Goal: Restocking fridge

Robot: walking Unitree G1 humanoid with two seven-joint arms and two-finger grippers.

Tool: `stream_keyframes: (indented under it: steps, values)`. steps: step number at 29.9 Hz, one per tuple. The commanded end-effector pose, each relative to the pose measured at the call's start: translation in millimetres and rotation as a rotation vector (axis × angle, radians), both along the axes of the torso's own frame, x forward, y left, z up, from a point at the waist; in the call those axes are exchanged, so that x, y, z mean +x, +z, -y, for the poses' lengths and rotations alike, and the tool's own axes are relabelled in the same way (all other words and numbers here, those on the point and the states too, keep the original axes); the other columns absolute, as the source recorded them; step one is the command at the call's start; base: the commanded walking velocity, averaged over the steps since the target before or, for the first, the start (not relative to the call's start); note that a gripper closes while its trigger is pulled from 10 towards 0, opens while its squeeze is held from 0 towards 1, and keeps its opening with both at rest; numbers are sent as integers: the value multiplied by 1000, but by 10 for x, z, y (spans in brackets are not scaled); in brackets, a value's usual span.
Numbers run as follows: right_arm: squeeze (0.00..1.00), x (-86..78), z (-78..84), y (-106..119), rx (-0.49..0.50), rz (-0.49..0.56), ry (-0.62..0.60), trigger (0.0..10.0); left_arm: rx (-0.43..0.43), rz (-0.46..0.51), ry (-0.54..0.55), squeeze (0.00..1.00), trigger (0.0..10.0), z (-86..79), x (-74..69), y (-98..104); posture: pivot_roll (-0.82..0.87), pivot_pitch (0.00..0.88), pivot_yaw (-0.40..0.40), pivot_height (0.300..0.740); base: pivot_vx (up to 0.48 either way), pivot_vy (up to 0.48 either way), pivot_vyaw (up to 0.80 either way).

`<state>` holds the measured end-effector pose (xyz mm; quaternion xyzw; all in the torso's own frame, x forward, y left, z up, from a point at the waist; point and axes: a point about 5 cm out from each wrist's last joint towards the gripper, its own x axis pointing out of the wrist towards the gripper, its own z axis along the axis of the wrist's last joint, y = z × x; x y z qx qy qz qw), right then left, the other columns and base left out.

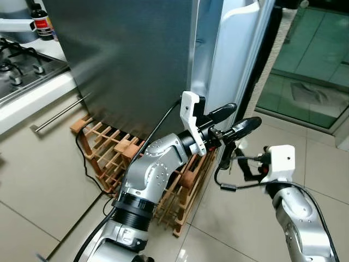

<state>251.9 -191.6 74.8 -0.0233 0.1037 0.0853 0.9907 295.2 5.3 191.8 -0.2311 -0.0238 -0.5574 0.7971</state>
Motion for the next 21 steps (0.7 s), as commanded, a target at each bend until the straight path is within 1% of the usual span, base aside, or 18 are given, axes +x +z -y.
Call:
stream_keyframes:
  steps: [1,3,4,6,7,8,10,12,13,14,15,17,19,20,21]
  values:
    - [0,6,-30,-7,-7,-10,28,10000,-6,18,-23,0,10000,-4,-37,44,-149,0,24,740,0,0,0]
    - [0,4,-107,-7,21,-19,72,10000,21,48,-22,0,10000,-103,-62,58,-145,0,30,740,0,0,0]
    - [0,-4,-151,-10,55,-36,99,10000,32,56,-24,0,10000,-172,-82,64,-141,0,33,740,0,0,0]
    - [0,-92,-296,-48,134,-116,231,10000,77,87,-19,0,10000,-398,-154,93,-134,0,37,740,0,0,0]
    - [0,-92,-296,-48,134,-116,231,10000,77,87,-19,0,10000,-398,-154,93,-134,0,37,740,0,0,0]
    - [0,-155,-363,-43,160,-140,313,10000,117,101,9,0,10000,-560,-177,101,-134,0,37,740,0,0,0]
    - [0,-163,-390,-29,171,-143,345,10000,159,113,48,0,10000,-720,-191,109,-113,0,37,740,0,0,0]
    - [0,-143,-411,-17,182,-145,360,10000,189,125,80,0,10000,-824,-209,121,-113,0,37,740,0,0,0]
    - [0,-143,-411,-17,182,-145,360,10000,189,125,80,0,10000,-824,-209,121,-113,0,37,740,0,0,0]
    - [0,-131,-424,-12,190,-149,371,10000,203,131,91,0,10000,-868,-221,128,-102,0,34,740,0,0,0]
    - [0,-113,-446,3,201,-157,389,10000,230,133,116,0,10000,-928,-235,124,-88,0,29,740,0,0,0]
    - [0,-80,-467,26,207,-161,406,10000,268,136,153,0,10000,-996,-252,106,-78,0,25,740,0,0,0]
    - [0,23,-437,74,178,-125,359,10000,325,150,235,0,10000,-1032,-231,39,-68,0,20,740,0,0,0]
    - [0,96,-404,109,164,-98,314,10000,341,148,302,0,10000,-1052,-200,-5,-60,0,18,740,0,0,0]
    - [0,206,-349,173,123,-45,248,10000,380,151,406,0,10000,-1089,-154,-90,-60,0,18,740,0,0,0]
